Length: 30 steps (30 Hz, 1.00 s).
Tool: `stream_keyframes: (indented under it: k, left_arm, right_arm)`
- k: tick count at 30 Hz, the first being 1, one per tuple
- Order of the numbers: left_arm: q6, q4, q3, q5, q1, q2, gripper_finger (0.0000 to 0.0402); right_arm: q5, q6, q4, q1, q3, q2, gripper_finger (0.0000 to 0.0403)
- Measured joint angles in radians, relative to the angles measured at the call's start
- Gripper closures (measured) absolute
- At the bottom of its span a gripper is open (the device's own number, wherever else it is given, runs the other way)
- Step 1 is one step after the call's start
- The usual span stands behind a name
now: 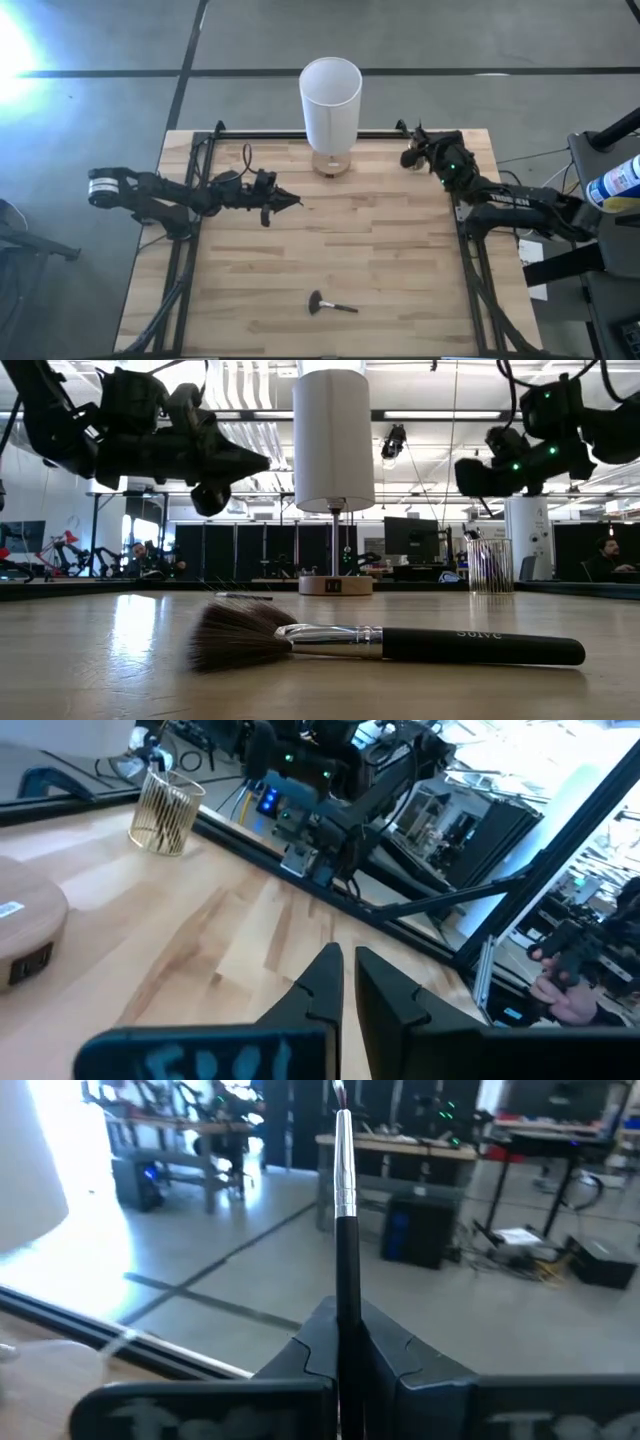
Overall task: Pick & Place Makeup Brushes
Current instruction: Put the liner brush into the makeup brush holder
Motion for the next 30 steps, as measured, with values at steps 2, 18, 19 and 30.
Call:
stream_keyframes:
  k: [2, 18, 19, 30]
  left_arm:
    - [0.003, 0.002, -0.001, -0.003, 0.000, 0.000, 0.0379]
    - [0.034, 0.000, -0.002, -0.049, -0.001, 0.000, 0.0379]
    - [0.033, 0.000, -0.003, -0.051, -0.001, 0.000, 0.0379]
    - [0.028, -0.001, -0.009, -0.051, -0.002, 0.000, 0.0379]
  right_arm:
    - [-0.001, 0.008, 0.004, -0.027, -0.011, 0.016, 0.0392]
    - [0.007, -0.009, 0.343, -0.105, -0.036, 0.364, 0.0391]
    - [0.008, -0.013, 0.345, -0.105, -0.029, 0.381, 0.0391]
    - [0.030, 0.004, 0.348, -0.105, 0.012, 0.433, 0.0371]
